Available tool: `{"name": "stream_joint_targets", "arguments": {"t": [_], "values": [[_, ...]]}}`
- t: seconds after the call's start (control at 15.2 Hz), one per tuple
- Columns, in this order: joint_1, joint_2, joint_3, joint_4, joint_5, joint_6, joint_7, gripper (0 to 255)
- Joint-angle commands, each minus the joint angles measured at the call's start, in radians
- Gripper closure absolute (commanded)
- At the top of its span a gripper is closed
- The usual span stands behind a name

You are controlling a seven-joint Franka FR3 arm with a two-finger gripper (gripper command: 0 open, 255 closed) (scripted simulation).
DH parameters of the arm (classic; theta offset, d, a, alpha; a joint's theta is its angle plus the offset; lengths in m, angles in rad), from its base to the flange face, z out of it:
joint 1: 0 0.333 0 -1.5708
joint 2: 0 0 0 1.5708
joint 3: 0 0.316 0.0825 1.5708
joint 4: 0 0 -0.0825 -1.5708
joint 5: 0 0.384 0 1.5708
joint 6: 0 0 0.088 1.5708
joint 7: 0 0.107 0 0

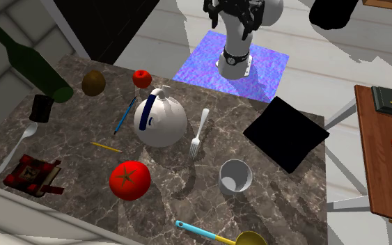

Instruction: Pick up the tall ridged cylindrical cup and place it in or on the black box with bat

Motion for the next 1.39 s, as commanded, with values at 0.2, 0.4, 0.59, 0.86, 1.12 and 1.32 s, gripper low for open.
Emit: {"name": "stream_joint_targets", "arguments": {"t": [0.2, 0.4, 0.59, 0.86, 1.12, 1.32], "values": [[0.006, 0.103, 0.015, 0.021, 0.021, 0.09, 0.013, 0], [0.013, 0.211, 0.029, 0.055, 0.039, 0.173, 0.024, 0], [0.018, 0.322, 0.043, 0.1, 0.054, 0.247, 0.034, 0], [0.025, 0.471, 0.06, 0.178, 0.068, 0.33, 0.048, 0], [0.032, 0.621, 0.075, 0.276, 0.076, 0.394, 0.061, 0], [0.037, 0.734, 0.085, 0.363, 0.078, 0.429, 0.072, 0]]}}
